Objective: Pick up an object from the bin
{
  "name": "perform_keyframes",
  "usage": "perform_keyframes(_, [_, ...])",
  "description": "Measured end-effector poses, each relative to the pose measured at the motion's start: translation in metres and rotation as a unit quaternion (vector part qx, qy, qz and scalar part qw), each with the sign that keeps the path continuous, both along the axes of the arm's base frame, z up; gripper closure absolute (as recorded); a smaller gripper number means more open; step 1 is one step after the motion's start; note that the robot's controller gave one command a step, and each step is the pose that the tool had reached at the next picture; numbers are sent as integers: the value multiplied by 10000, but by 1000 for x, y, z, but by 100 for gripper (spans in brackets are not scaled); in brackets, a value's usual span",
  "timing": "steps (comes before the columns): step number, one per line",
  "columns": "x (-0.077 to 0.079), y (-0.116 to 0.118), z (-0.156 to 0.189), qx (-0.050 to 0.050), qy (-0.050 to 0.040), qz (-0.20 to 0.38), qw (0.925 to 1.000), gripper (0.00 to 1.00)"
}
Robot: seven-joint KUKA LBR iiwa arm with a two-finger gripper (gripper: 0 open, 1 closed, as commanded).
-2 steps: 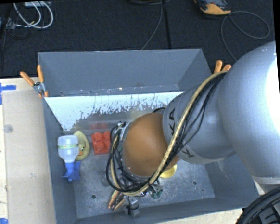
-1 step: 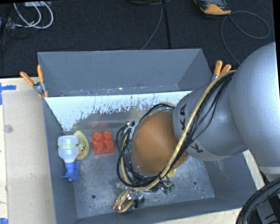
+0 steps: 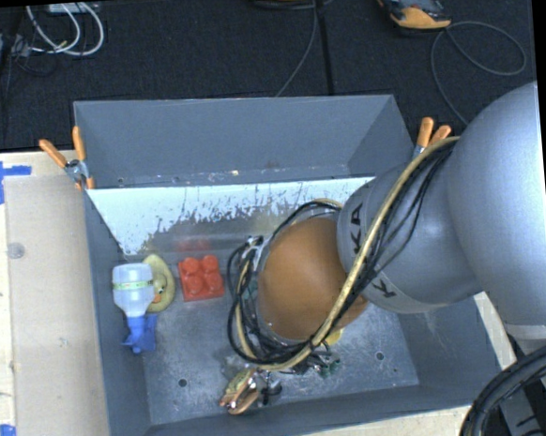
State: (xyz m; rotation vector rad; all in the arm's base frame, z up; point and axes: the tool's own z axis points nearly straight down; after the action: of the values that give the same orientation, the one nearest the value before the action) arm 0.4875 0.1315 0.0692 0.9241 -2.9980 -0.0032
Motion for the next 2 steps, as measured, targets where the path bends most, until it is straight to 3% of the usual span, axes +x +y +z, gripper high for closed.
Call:
perform_keyframes(1, [7, -9, 114, 5, 6, 130, 9999, 100])
perform_keyframes(2, [7, -10, 114, 4, 8, 127, 9999, 100])
